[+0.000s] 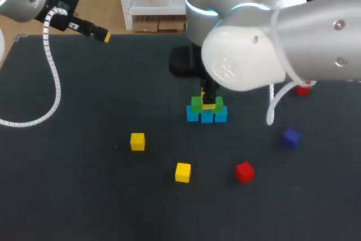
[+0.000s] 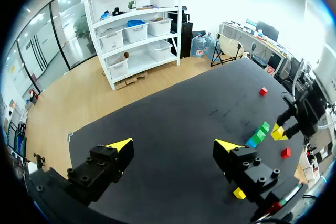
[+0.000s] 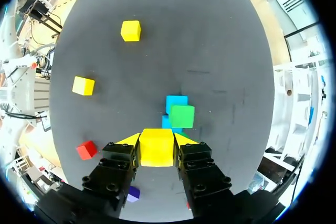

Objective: Place the blue cubes, place green cubes on the blue cubes, place the yellow cubes on the green cubes, then place the red cubes on the yellow cubes, and place purple cube on the red cubes.

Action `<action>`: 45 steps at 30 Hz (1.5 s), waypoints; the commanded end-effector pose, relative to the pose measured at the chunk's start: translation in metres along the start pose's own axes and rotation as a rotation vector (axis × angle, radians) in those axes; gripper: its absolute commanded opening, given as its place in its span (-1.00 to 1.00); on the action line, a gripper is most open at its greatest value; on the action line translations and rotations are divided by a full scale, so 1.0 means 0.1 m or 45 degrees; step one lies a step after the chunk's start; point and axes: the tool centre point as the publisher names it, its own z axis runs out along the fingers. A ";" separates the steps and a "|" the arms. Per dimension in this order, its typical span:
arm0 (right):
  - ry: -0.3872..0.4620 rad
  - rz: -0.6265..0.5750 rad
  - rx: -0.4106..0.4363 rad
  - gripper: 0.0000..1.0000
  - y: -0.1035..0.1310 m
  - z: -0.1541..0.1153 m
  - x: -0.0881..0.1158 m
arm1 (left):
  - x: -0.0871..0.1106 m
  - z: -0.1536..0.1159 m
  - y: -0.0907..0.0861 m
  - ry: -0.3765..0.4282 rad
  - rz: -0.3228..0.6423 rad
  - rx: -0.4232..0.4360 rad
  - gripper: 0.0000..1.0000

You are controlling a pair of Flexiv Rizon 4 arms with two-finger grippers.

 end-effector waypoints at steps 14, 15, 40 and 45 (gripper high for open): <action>-0.016 -0.001 -0.052 -1.00 -0.29 0.13 -0.01 | 0.00 0.00 0.01 -0.004 0.002 0.004 1.00; -0.015 -0.001 -0.052 -1.00 -0.29 0.13 -0.01 | 0.00 0.00 0.01 -0.004 0.002 0.004 1.00; 0.000 0.013 -0.069 -0.87 -0.35 0.22 -0.02 | 0.00 0.00 0.01 -0.004 0.002 0.004 1.00; -0.001 0.014 -0.072 -0.79 -0.34 0.24 -0.02 | 0.00 0.00 0.01 -0.004 0.002 0.004 1.00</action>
